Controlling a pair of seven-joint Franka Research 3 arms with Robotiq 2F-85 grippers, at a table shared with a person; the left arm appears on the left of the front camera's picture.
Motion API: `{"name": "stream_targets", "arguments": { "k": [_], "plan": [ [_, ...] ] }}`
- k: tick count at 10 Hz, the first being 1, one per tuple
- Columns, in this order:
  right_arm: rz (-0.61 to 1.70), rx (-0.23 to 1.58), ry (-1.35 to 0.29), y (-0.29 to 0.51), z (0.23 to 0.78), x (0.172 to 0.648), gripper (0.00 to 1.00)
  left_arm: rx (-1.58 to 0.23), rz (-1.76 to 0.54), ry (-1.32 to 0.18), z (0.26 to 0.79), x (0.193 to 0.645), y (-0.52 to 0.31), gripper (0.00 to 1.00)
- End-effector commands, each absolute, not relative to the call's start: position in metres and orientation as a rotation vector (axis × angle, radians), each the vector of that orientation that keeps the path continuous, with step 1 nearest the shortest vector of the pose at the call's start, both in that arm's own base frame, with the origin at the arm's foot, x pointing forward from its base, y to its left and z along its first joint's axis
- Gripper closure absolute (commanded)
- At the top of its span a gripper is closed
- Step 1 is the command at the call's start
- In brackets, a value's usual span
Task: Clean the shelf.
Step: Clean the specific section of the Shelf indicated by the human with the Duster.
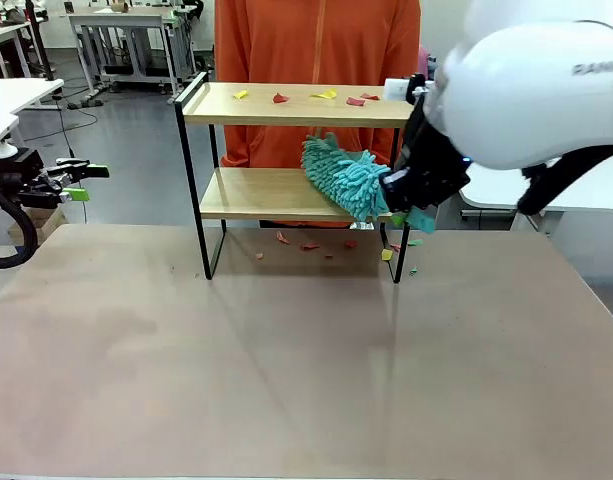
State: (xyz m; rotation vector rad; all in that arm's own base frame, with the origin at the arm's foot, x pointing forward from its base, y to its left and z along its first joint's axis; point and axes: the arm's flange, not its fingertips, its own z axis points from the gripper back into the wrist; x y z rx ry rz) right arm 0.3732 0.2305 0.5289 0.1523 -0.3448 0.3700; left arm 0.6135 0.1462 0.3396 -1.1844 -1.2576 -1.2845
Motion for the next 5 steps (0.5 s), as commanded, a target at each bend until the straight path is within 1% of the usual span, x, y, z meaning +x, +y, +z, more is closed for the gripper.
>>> {"name": "stream_targets", "arguments": {
  "k": [1, 3, 5],
  "plan": [
    [0.557, 0.239, -0.284, 0.197, 0.536, 0.364, 0.87, -1.181, -1.292, -1.252, 0.342, 0.613, 0.146, 0.00],
    [0.750, 0.257, -0.215, 0.177, 0.546, 0.347, 0.87, -1.181, -1.292, -1.252, 0.342, 0.613, 0.146, 0.00],
    [0.869, 0.260, -0.101, 0.156, 0.551, 0.333, 0.87, -1.181, -1.292, -1.252, 0.342, 0.613, 0.146, 0.00]
  ]
}}
